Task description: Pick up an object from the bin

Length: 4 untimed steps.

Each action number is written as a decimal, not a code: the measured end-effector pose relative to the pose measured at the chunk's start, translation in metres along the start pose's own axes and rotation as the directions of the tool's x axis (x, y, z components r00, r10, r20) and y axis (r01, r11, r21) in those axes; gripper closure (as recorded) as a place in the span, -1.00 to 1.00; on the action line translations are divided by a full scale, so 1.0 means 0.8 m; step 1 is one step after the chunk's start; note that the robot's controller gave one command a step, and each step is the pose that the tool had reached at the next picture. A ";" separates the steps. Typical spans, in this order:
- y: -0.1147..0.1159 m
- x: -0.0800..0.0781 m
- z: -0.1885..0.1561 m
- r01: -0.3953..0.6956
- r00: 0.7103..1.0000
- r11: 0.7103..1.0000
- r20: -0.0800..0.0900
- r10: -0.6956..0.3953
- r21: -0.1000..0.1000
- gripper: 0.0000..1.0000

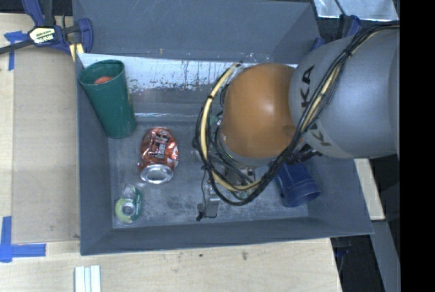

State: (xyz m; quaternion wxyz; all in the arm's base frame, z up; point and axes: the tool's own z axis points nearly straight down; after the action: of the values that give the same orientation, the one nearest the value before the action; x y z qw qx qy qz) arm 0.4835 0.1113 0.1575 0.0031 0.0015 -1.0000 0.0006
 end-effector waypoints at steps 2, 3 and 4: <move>0.023 -0.035 0.045 0.009 1.000 1.000 0.014 -0.009 -0.002 -1.00; 0.020 -0.058 0.104 0.101 0.995 0.995 0.025 -0.101 -0.003 1.00; 0.020 -0.058 0.104 0.101 0.995 0.995 0.025 -0.101 -0.003 1.00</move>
Offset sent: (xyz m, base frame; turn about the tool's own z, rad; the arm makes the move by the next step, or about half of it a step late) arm 0.0481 0.0382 -0.0875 -0.0196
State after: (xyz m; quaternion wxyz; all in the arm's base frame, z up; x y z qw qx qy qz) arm 0.5296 0.1274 0.0742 -0.0095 0.0520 -0.9986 -0.0020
